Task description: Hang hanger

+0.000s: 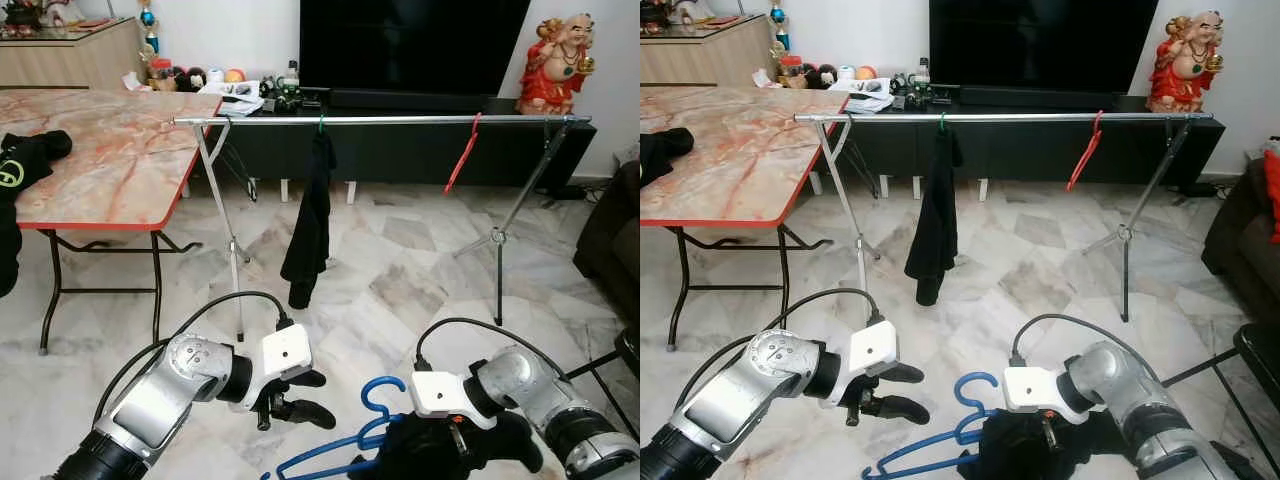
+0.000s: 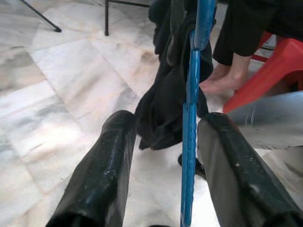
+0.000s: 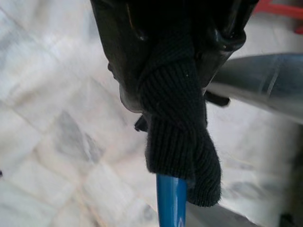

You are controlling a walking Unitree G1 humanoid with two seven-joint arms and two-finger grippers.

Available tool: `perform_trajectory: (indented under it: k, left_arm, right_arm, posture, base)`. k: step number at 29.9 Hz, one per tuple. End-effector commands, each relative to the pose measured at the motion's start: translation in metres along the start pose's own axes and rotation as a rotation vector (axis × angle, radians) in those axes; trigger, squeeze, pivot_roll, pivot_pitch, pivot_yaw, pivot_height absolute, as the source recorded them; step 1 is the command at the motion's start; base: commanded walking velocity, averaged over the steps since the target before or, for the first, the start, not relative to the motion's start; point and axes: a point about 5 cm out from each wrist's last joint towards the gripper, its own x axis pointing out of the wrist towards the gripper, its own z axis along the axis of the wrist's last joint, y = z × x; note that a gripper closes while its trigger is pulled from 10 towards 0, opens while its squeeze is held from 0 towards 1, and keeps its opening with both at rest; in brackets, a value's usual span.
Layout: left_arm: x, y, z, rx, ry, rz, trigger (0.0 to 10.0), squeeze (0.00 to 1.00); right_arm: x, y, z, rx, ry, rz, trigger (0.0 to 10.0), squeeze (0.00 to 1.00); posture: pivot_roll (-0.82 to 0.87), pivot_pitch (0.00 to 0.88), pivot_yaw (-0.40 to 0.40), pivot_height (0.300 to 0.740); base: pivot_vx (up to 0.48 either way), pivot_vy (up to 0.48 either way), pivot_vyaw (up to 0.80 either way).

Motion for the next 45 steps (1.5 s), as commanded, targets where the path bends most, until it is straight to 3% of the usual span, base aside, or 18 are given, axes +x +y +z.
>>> perform_trajectory:
  k: [1,5,9,11,15,16,20,27,29,32,37,45]
  left_arm:
    - [-0.019,0.014,-0.016,-0.070,0.008,0.173,10.0,1.00]
    - [-0.028,0.014,-0.031,-0.132,0.008,0.261,10.0,1.00]
    - [-0.033,0.013,-0.045,-0.169,0.034,0.324,10.0,1.00]
    - [-0.038,0.015,-0.058,-0.197,0.055,0.406,10.0,1.00]
    - [-0.036,0.015,-0.071,-0.235,0.078,0.465,10.0,1.00]
    - [-0.032,0.014,-0.079,-0.257,0.085,0.494,10.0,0.00]
    - [-0.024,0.017,-0.102,-0.329,0.129,0.621,10.0,0.00]
    - [-0.014,0.011,-0.112,-0.363,0.137,0.638,10.0,0.00]
    - [-0.004,0.009,-0.110,-0.381,0.099,0.622,10.0,0.00]
    - [0.002,0.010,-0.107,-0.393,0.072,0.617,10.0,0.00]
    - [0.015,0.015,-0.097,-0.401,0.002,0.586,10.0,0.00]
    - [0.018,0.022,-0.086,-0.413,-0.086,0.583,10.0,0.00]
  right_arm:
    - [-0.024,-0.011,-0.008,-0.044,0.113,-0.102,0.0,0.00]
    - [-0.031,-0.018,-0.005,0.001,0.059,-0.176,0.0,0.00]
    - [-0.038,-0.022,-0.007,-0.014,0.094,-0.220,0.0,0.00]
    - [-0.043,-0.023,-0.010,-0.014,0.116,-0.255,0.0,0.00]
    - [-0.050,-0.029,-0.001,-0.007,0.027,-0.290,0.0,0.00]
    - [-0.055,-0.034,0.008,-0.016,-0.028,-0.314,0.0,0.00]
    - [-0.071,-0.046,0.025,-0.100,-0.057,-0.364,0.0,0.00]
    - [-0.092,-0.055,0.046,-0.140,-0.177,-0.408,0.0,0.00]
    - [-0.098,-0.056,0.062,-0.181,-0.281,-0.377,0.0,0.00]
    - [-0.099,-0.056,0.071,-0.208,-0.330,-0.342,0.0,0.00]
    - [-0.096,-0.056,0.082,-0.245,-0.365,-0.304,0.0,0.00]
    - [-0.096,-0.056,0.088,-0.260,-0.379,-0.283,0.0,0.00]
  posture:
    - [0.13,0.000,-0.044,0.740]
    - [0.13,0.000,-0.047,0.740]
    - [0.14,0.000,-0.049,0.740]
    - [0.14,0.000,-0.051,0.740]
    - [0.14,0.000,-0.050,0.740]
    - [0.13,0.000,-0.045,0.740]
    - [0.12,0.000,-0.043,0.740]
    - [0.11,0.000,-0.050,0.740]
    - [0.11,0.000,-0.056,0.740]
    - [0.11,0.000,-0.062,0.740]
    - [0.10,0.000,-0.071,0.740]
    - [0.11,0.000,-0.081,0.740]
  base:
    - [0.000,0.000,0.00]
    - [0.000,0.000,0.00]
    - [0.000,0.000,0.00]
    - [0.000,0.000,0.00]
    - [0.000,0.000,0.00]
    - [0.000,0.000,0.00]
    - [0.000,0.000,0.00]
    - [0.000,0.000,0.00]
    - [0.000,0.000,0.00]
    - [0.000,0.000,0.00]
    - [0.000,0.000,0.00]
    - [0.000,0.000,0.00]
